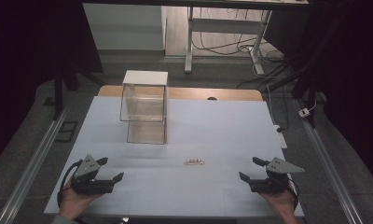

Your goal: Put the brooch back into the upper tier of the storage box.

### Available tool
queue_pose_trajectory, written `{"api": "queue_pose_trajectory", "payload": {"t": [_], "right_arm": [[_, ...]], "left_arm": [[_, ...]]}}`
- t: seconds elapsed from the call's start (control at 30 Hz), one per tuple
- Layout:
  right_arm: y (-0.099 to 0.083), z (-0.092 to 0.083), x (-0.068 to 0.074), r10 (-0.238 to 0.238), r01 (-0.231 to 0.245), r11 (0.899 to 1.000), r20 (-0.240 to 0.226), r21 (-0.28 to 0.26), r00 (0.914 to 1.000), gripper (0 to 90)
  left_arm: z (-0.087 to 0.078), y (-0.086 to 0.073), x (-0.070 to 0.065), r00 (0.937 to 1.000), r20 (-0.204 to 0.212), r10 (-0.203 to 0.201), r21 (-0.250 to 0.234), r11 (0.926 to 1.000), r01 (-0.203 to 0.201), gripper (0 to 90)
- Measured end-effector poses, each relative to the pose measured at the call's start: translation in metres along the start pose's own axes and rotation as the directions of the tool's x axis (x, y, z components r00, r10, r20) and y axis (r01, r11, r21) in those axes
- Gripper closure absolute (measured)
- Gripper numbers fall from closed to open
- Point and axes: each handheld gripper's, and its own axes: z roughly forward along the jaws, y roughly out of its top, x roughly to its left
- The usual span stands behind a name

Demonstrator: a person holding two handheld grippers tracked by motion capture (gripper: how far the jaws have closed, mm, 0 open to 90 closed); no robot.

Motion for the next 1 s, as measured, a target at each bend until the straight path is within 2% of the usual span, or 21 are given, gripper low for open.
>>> {"api": "queue_pose_trajectory", "payload": {"t": [0.1, 0.27, 0.63, 0.87, 1.0], "right_arm": [[0.0, 0.001, 0.0, -0.002, 0.002, 1.0, 0.002, 0.003, 1.0, 17.9], [-0.002, 0.0, -0.003, 0.012, -0.012, 1.0, 0.007, 0.004, 0.9999, 18.5], [-0.003, -0.003, 0.0, 0.003, -0.003, 1.0, 0.016, 0.003, 0.9999, 19.6], [-0.002, -0.001, 0.001, 0.002, -0.002, 1.0, 0.012, -0.001, 0.9999, 20.3], [-0.003, 0.001, 0.001, -0.002, 0.002, 1.0, 0.012, 0.006, 0.9999, 20.6]], "left_arm": [[0.001, 0.002, 0.001, 0.9999, 0.006, -0.008, -0.003, 1.0, 0.008, 16.4], [0.004, 0.004, 0.002, 1.0, 0.008, -0.001, 0.008, 1.0, 0.001, 16.5], [0.003, 0.003, 0.0, 0.9999, -0.002, 0.014, 0.006, 0.9999, -0.014, 16.7], [0.004, 0.006, -0.003, 0.9998, 0.011, 0.018, 0.004, 0.9998, -0.018, 17.1], [0.006, 0.011, -0.005, 0.9991, 0.025, 0.034, -0.008, 0.9994, -0.033, 17.8]]}}
